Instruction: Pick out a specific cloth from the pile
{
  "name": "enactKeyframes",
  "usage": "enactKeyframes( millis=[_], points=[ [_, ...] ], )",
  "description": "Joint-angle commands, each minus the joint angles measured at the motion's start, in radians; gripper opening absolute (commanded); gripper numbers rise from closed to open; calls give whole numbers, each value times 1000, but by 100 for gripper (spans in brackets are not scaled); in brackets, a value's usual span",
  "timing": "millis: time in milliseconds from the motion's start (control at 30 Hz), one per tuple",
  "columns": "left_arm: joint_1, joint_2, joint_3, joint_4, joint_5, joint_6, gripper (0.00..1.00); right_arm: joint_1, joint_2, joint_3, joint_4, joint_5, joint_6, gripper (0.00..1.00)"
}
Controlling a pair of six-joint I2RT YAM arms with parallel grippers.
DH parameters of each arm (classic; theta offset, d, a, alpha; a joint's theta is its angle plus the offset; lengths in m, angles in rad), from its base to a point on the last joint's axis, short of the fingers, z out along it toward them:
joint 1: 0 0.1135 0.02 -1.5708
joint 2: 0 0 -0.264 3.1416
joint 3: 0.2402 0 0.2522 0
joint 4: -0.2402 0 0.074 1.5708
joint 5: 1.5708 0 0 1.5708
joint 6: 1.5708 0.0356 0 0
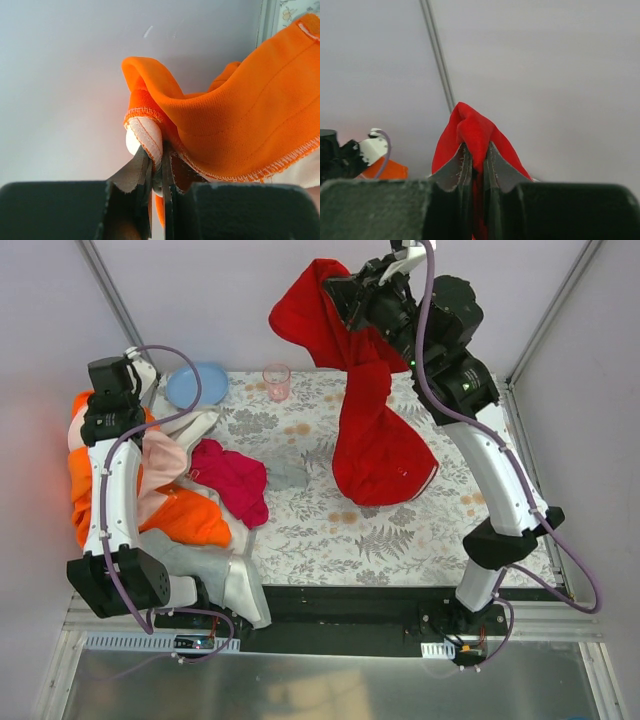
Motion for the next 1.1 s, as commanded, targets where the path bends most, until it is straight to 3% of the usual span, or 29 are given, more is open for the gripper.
enactKeyframes(
  millis=[0, 100, 167, 200, 233, 333, 433, 500, 767, 900, 1067],
  points=[
    [11, -20, -26, 26, -4, 18, 0, -70, -84, 30, 116, 104, -104, 0],
    [3, -10, -37, -17, 24, 33, 0, -217, -102, 38, 76, 129, -58, 0],
    [-6, -8, -50, -49, 45, 32, 28, -326, -113, 38, 59, 135, -35, 0],
    [-10, -8, -49, -100, 66, 24, 48, -362, -114, 38, 52, 149, -38, 0],
    [-13, -8, -40, -153, 100, 10, 62, -412, -117, 38, 50, 160, -47, 0],
    [-29, -8, 24, -340, 256, -48, 77, -529, -101, 47, 70, 199, -55, 0],
    [-38, -4, 124, -575, 550, -80, 83, -638, -27, 70, 162, 230, -27, 0],
    [-58, 4, 170, -655, 646, -103, 84, -699, 22, 80, 263, 229, -15, 0],
    [-115, 59, 213, -688, 647, -191, 86, -865, 258, 266, 519, 224, 92, 0],
    [-122, 93, 242, -688, 650, -223, 89, -890, 268, 130, 461, 105, 106, 0],
    [-161, 113, 273, -688, 653, -241, 90, -888, 207, -253, 358, -57, 146, 0]
  ],
)
